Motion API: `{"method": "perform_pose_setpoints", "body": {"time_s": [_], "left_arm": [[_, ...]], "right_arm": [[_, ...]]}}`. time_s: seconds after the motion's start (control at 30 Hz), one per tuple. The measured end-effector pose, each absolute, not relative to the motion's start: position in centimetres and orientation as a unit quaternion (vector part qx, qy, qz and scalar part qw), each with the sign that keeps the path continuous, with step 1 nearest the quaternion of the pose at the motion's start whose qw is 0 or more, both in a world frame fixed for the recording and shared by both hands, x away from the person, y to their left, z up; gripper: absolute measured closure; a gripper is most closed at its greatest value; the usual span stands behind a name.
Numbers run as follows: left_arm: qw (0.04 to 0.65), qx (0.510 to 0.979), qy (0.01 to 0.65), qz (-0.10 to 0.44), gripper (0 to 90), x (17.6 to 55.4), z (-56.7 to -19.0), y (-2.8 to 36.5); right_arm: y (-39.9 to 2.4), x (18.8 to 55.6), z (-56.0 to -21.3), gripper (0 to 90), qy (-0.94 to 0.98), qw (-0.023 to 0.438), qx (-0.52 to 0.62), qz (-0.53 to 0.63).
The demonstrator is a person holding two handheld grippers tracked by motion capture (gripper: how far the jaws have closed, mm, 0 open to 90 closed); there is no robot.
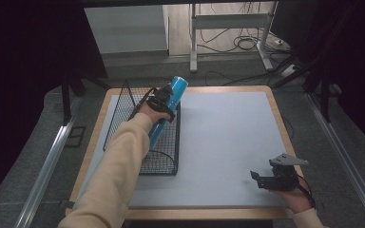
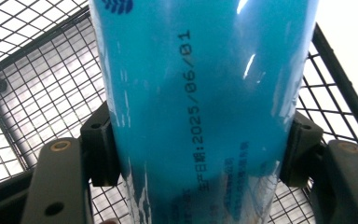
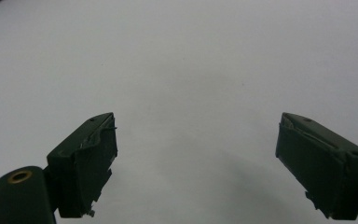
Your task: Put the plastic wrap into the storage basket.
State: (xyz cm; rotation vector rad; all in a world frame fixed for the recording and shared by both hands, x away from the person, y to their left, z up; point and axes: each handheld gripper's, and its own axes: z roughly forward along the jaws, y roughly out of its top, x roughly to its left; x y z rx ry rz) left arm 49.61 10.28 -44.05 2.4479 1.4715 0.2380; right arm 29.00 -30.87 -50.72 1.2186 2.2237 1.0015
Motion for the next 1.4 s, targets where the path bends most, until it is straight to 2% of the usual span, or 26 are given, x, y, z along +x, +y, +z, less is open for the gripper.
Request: {"method": "perform_pose_setpoints", "body": {"time_s": [0.1,0.17,0.23,0.33,0.57,1.0,1.4], "left_arm": [[0.151,0.845,0.504,0.096,29.7,49.5,-43.6,10.2],[0.166,0.842,0.505,0.095,24.8,49.4,-43.1,10.2],[0.155,0.847,0.497,0.104,17.9,49.3,-42.9,9.8],[0.150,0.845,0.500,0.117,13.0,49.3,-43.0,9.8],[0.170,0.838,0.506,0.115,7.4,49.1,-42.4,10.2],[0.237,0.828,0.493,0.124,7.2,47.4,-39.6,10.6],[0.320,0.828,0.445,0.115,8.8,43.2,-35.6,10.8]], "right_arm": [[-30.8,29.0,-50.7,12.4,0.799,0.207,0.436,0.358],[-30.8,29.0,-50.7,12.4,0.799,0.207,0.436,0.358],[-30.8,29.0,-50.7,12.4,0.800,0.207,0.435,0.358],[-30.7,29.0,-50.8,12.4,0.801,0.207,0.434,0.357],[-30.7,29.0,-50.8,12.4,0.802,0.207,0.433,0.355],[-30.7,29.0,-50.9,12.4,0.803,0.209,0.432,0.353],[-30.7,29.0,-50.7,12.5,0.802,0.211,0.433,0.354]]}}
